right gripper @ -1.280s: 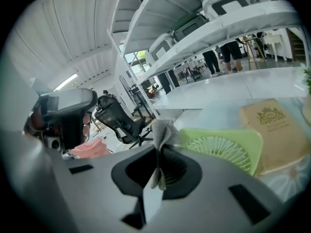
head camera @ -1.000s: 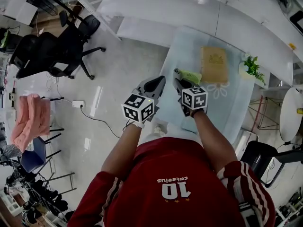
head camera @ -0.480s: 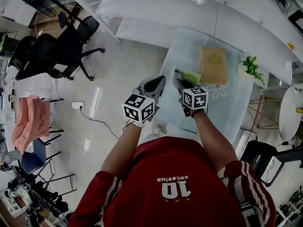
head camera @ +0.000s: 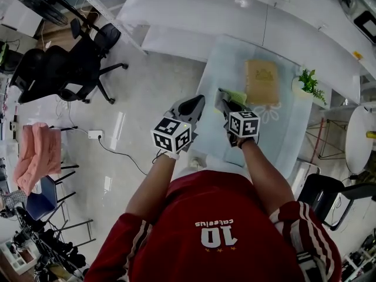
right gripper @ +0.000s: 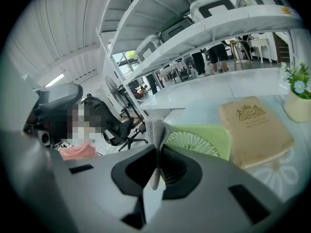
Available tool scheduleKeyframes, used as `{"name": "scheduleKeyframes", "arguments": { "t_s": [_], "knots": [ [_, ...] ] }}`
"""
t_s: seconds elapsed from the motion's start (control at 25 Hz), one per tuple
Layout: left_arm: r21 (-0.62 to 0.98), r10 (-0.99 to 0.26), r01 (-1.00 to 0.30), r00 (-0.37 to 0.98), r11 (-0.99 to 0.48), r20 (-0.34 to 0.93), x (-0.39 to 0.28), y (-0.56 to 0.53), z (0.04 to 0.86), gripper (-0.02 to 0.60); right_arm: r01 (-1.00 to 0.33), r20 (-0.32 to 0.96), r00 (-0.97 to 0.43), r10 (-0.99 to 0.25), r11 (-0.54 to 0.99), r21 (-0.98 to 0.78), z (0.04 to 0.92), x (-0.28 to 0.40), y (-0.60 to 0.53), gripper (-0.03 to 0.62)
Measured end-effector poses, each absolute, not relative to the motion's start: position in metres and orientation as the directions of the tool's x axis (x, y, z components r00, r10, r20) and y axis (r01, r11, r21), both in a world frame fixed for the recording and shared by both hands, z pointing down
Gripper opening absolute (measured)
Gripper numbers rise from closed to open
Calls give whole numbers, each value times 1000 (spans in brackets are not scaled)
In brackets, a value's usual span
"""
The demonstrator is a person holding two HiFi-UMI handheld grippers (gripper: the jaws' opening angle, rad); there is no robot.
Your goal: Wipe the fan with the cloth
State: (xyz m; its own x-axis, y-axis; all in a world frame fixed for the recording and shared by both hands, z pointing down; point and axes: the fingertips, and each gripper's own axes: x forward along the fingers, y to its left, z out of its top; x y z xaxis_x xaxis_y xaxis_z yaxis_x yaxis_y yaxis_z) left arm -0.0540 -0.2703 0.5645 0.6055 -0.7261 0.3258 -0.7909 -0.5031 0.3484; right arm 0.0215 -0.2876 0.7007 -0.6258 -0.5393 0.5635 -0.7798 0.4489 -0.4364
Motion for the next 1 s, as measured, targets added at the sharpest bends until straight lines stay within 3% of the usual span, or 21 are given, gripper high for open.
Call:
{"name": "scheduleKeyframes", "arguments": {
  "t_s": [1.0],
  "knots": [
    [361, -679, -741, 668, -567, 305, -14, -273, 565, 0, -838, 575, -544, -611, 359, -411, 698, 79, -284, 15]
  ]
}}
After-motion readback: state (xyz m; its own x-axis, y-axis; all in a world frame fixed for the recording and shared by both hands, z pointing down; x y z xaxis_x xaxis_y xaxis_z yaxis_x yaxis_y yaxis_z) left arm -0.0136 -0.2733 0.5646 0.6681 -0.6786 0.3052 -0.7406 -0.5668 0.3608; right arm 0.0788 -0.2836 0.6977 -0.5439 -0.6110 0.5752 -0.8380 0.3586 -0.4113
